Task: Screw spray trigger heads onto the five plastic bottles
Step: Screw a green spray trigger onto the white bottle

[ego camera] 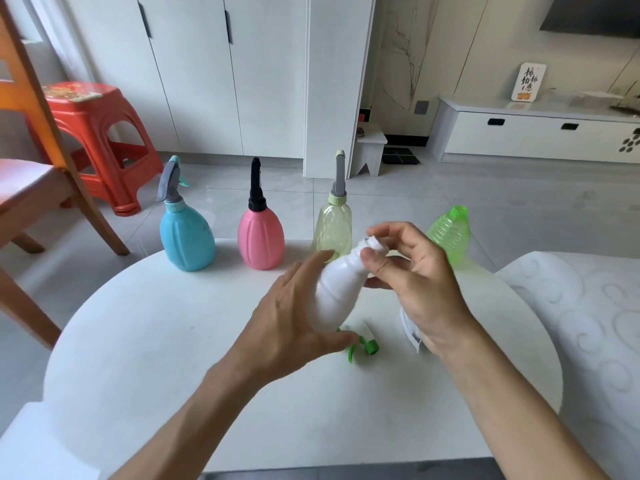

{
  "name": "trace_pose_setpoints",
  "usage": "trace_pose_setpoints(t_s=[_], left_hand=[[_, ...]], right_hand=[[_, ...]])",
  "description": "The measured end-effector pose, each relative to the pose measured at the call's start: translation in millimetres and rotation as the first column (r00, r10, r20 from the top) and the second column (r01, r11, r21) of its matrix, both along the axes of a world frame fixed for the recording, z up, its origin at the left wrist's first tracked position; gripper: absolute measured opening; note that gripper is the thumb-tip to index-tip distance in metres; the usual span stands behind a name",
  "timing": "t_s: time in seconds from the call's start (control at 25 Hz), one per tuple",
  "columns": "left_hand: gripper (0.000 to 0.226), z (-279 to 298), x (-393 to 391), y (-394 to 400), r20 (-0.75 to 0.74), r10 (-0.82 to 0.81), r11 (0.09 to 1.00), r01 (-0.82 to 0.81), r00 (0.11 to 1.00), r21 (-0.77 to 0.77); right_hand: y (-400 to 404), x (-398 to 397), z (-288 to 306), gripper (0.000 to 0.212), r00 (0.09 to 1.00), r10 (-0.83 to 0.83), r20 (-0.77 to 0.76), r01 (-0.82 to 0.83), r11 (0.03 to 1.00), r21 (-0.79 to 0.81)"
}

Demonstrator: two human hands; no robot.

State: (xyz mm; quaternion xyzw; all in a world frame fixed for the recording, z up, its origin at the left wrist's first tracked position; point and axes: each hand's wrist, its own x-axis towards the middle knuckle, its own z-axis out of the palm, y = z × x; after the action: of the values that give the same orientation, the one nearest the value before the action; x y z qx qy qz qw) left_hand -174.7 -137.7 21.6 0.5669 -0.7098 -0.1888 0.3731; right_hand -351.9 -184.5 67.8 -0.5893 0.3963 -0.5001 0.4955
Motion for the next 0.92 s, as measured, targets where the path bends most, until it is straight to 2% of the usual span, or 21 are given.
trace_pose_setpoints(t_s=[0.16,0.2,0.24,0.28,0.32,0.36,0.4,0.44,0.48,0.52,0.68,0.92], left_hand=[[0.086,-1.6,16.1,4.5,0.177,0.175,0.98,-0.154,0.968,-0.129],[0.08,-2.9,21.3,4.3,0.231,0.206,0.974,-0.176,0.951,-0.144],[0.076,-4.8,27.1,3.3,0.27,0.24,0.967,-0.206,0.933,-0.149],[0.073,-7.2,33.1,2.1,0.295,0.27,0.961,-0.236,0.917,-0.145],[0.072,-9.7,38.5,0.8,0.308,0.292,0.955,-0.262,0.905,-0.138],[0.072,-12.2,43.3,-0.1,0.315,0.305,0.952,-0.278,0.899,-0.128],[0.072,-14.8,47.6,-0.8,0.325,0.308,0.951,-0.283,0.894,-0.123],[0.073,-17.4,51.2,-0.7,0.347,0.301,0.953,-0.275,0.888,-0.123],[0.075,-20.0,54.7,-0.2,0.38,0.29,0.957,-0.26,0.878,-0.13],[0.076,-22.4,58.4,0.5,0.419,0.281,0.96,-0.245,0.864,-0.139],[0.078,-25.2,81.0,4.0,0.576,0.239,0.97,-0.221,0.782,-0.102],[0.076,-21.4,126.4,15.9,0.686,0.204,0.948,-0.315,0.699,0.038]], right_hand=[[-2.5,5.5,-15.9,0.006,0.977,0.168,0.135,-0.177,0.982,0.06],[-6.8,4.9,-20.9,0.01,0.978,0.168,0.122,-0.178,0.981,0.075],[-12.3,2.8,-28.0,0.014,0.99,0.138,0.003,-0.138,0.988,0.062],[-18.7,-0.4,-37.1,0.016,0.962,0.069,-0.265,-0.083,0.996,-0.04],[-24.0,-2.6,-48.9,0.023,0.799,-0.027,-0.601,-0.107,0.976,-0.187],[-25.6,-2.0,-61.7,0.034,0.551,-0.064,-0.832,-0.254,0.937,-0.241],[-25.0,0.1,-76.0,0.043,0.348,-0.043,-0.937,-0.4,0.897,-0.19],[-22.7,2.7,-89.8,0.047,0.216,0.003,-0.976,-0.486,0.868,-0.105],[-19.6,5.7,-101.4,0.048,0.161,0.024,-0.987,-0.521,0.851,-0.065],[-17.4,7.8,-109.1,0.047,0.157,0.008,-0.988,-0.525,0.847,-0.077],[-19.0,1.7,-102.5,0.04,0.243,-0.101,-0.965,-0.418,0.887,-0.198],[-26.9,-42.6,-68.6,0.034,0.218,-0.283,-0.934,-0.15,0.936,-0.319]])
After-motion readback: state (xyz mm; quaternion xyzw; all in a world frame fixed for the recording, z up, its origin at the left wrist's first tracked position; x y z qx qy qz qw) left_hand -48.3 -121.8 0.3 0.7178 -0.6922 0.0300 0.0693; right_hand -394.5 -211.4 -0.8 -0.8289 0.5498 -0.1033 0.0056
